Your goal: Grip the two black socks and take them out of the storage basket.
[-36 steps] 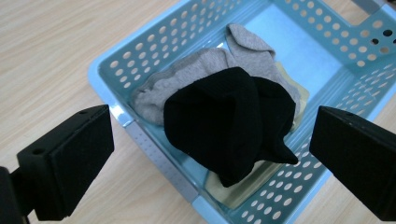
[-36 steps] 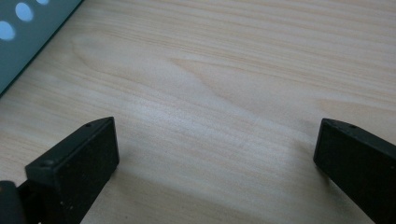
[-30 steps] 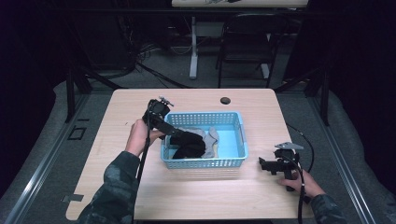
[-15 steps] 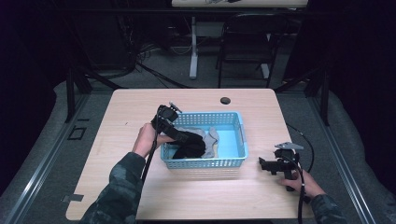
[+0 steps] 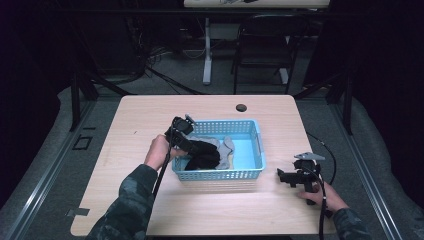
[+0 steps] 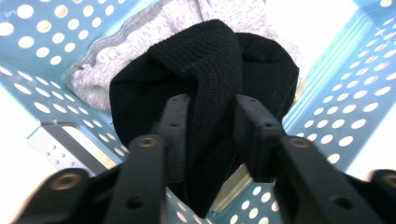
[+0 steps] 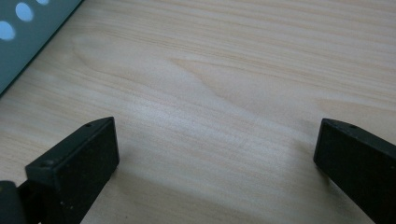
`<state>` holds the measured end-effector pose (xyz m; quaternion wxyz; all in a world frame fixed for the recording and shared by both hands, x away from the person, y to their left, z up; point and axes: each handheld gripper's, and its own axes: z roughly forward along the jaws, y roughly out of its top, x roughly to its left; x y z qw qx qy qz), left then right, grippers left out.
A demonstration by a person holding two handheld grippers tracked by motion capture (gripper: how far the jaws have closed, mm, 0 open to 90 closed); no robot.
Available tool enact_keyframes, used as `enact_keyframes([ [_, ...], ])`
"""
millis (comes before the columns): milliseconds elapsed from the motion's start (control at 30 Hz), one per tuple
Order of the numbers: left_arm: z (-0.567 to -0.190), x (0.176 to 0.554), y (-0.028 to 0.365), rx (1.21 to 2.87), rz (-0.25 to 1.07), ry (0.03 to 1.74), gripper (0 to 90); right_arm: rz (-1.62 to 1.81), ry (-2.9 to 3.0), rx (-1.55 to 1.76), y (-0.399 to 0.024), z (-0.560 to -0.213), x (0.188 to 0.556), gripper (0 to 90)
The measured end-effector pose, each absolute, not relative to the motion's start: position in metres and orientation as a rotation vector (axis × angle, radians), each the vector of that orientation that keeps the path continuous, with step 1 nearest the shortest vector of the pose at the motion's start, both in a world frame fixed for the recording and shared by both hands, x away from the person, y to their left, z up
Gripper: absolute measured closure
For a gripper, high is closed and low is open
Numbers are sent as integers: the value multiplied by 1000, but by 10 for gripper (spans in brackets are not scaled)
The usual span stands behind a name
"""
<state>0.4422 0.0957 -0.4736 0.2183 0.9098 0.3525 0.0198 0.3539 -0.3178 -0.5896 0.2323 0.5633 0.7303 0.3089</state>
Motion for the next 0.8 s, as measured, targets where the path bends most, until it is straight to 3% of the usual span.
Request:
enact_keyframes([
  [167,-472,441,96,2517,66,960,859,849,2007,1548,-318,-590,354,0],
  [800,-453,442,102,2486,110,946,874,849,2006,1548,-318,-590,354,0],
])
